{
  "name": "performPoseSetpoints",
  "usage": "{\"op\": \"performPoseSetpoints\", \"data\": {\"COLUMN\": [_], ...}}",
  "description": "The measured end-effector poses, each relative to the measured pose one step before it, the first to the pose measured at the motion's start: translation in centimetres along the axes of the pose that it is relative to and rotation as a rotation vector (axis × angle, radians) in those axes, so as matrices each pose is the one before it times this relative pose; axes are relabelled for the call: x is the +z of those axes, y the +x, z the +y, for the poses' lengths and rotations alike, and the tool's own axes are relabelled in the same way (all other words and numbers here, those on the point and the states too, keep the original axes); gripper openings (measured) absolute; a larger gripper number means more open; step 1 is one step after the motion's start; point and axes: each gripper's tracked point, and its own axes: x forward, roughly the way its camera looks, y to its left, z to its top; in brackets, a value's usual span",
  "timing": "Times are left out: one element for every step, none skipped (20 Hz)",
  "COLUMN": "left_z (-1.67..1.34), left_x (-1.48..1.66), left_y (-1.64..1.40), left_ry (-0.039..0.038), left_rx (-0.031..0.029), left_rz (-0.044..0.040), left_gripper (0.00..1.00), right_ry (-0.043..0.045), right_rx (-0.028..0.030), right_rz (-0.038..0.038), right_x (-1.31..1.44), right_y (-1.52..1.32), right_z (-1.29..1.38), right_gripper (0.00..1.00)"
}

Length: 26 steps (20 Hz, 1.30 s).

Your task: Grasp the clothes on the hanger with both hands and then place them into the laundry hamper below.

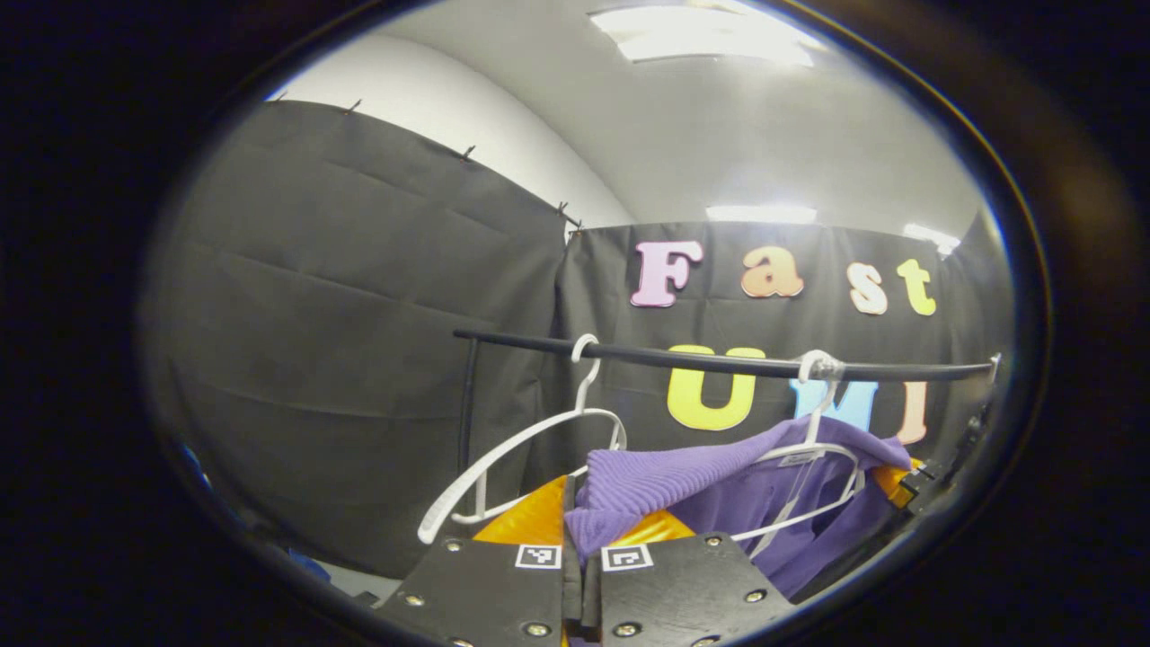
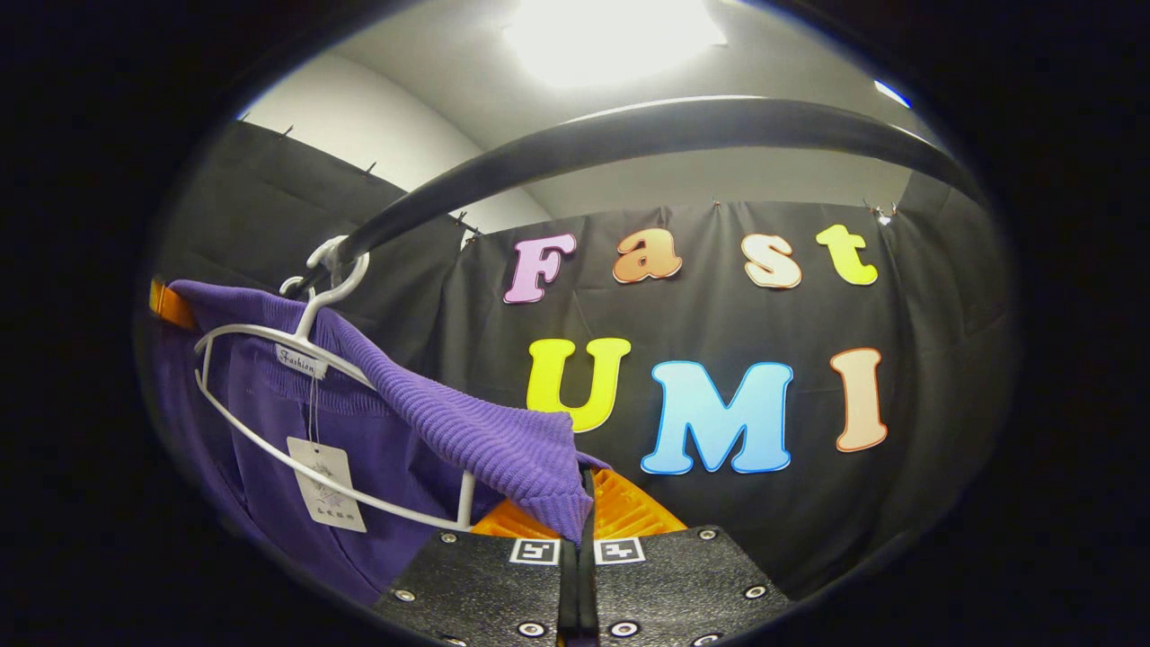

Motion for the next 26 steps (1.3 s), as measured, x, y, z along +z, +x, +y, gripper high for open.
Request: {"op": "performPoseSetpoints", "data": {"left_z": [-0.094, 0.060, 0.172, 0.280, 0.206, 0.398, 0.203, 0.176, 0.400, 0.496, 0.479, 0.535, 0.437, 0.339, 0.197, 0.267, 0.324, 0.389, 0.374, 0.185, 0.181, 0.000, -0.228, -0.062, -0.384, -0.110], "left_x": [0.304, 0.301, -0.113, 0.069, 0.225, 0.529, 0.433, 0.327, 0.282, 0.289, -0.226, -0.060, 0.033, 0.170, -0.009, -0.318, -1.074, -0.800, -0.910, -0.856, -0.518, -0.609, -0.420, -0.383, -0.408, -0.333], "left_y": [0.229, 0.050, 0.111, -0.041, 0.044, -0.043, -0.203, -0.145, -0.186, -0.009, 0.026, 0.195, 0.001, 0.153, -0.579, -0.296, -0.031, 0.138, 0.049, -0.124, -0.044, 0.207, 0.461, 0.317, 0.200, 0.228], "left_ry": [0.00572, 0.01539, 0.02218, 0.02563, 0.02096, 0.01170, -0.00401, -0.00689, 0.00023, 0.01319, 0.02686, 0.03366, 0.02711, 0.01959, 0.00340, -0.00243, -0.00394, -0.00925, -0.01841, -0.01990, -0.01571, -0.00969, -0.00192, -0.00309, -0.00588, -0.01143], "left_rx": [-0.01306, -0.01842, -0.02187, -0.02250, -0.01648, -0.01272, -0.01456, -0.02103, -0.02045, -0.02020, -0.01846, -0.01051, -0.01079, -0.01092, -0.01290, -0.01368, -0.01245, -0.00609, -0.01307, -0.01890, -0.01449, -0.01326, -0.01332, -0.01077, -0.01030, -0.01256], "left_rz": [0.00180, 0.00466, 0.01116, 0.01000, 0.00681, 0.00289, 0.00305, 0.00351, 0.00242, 0.00646, 0.01165, 0.01073, 0.01022, 0.00410, -0.00100, 0.00554, 0.00739, 0.00668, 0.00290, 0.00038, -0.00129, 0.00168, -0.00433, -0.00443, -0.00483, -0.00512], "left_gripper": [0.00, 0.01, 0.01, 0.01, 0.01, 0.01, 0.01, 0.01, 0.07, 0.01, 0.03, 0.05, 0.01, 0.07, 0.01, 0.01, 0.01, 0.01, 0.01, 0.01, 0.01, 0.01, 0.01, 0.01, 0.01, 0.01], "right_ry": [-0.00820, -0.00327, -0.00222, -0.00155, -0.00223, -0.00609, -0.01241, -0.01739, -0.01142, -0.00975, -0.00754, -0.00279, -0.00347, -0.00575, -0.00725, -0.00435, 0.00163, 0.00594, 0.00653, 0.00357, -0.00068, -0.00280, -0.00596, -0.01287, -0.01836, -0.01487], "right_rx": [-0.00269, -0.00312, -0.00275, -0.00103, 0.00081, 0.00064, -0.00107, -0.00344, -0.00073, 0.00054, -0.00180, -0.00144, -0.00410, -0.00223, -0.00568, -0.00627, -0.00468, -0.00534, -0.00570, -0.00860, -0.00815, -0.00830, -0.00750, -0.00641, -0.00986, -0.00851], "right_rz": [-0.00077, 0.00035, 0.00377, 0.00288, 0.00222, 0.00316, 0.00176, 0.00408, 0.00434, 0.00714, 0.00448, -0.00048, -0.00217, -0.00007, -0.00195, 0.00034, 0.00554, 0.00871, 0.00639, 0.00169, 0.00156, 0.00205, 0.00075, -0.00115, -0.00261, -0.00375], "right_x": [0.127, 0.136, 0.062, 0.050, 0.123, 0.227, 0.178, 0.048, -0.055, -0.032, -0.004, 0.164, 0.373, 0.322, 0.371, 0.057, -0.054, -0.150, 0.032, 0.105, 0.086, 0.053, 0.072, 0.068, 0.188, 0.121], "right_y": [-0.102, -0.093, -0.118, -0.228, -0.272, -0.610, -0.648, -0.775, -0.351, -0.003, -0.239, -0.404, -0.276, -0.252, -0.138, -0.043, 0.009, 0.016, -0.113, -0.031, -0.026, 0.077, 0.001, 0.056, -0.055, -0.018], "right_z": [0.114, 0.406, 0.258, 0.273, 0.385, 0.527, 0.599, 0.488, 0.403, 0.381, 0.262, 0.388, 0.408, 0.407, 0.221, 0.100, 0.114, 0.078, 0.045, -0.077, -0.204, -0.224, -0.199, -0.194, -0.289, -0.302], "right_gripper": [0.00, 0.00, 0.00, 0.00, 0.00, 0.00, 0.00, 0.00, 0.00, 0.00, 0.00, 0.00, 0.00, 0.00, 0.00, 0.00, 0.00, 0.00, 0.00, 0.00, 0.00, 0.00, 0.00, 0.00, 0.00, 0.00]}}
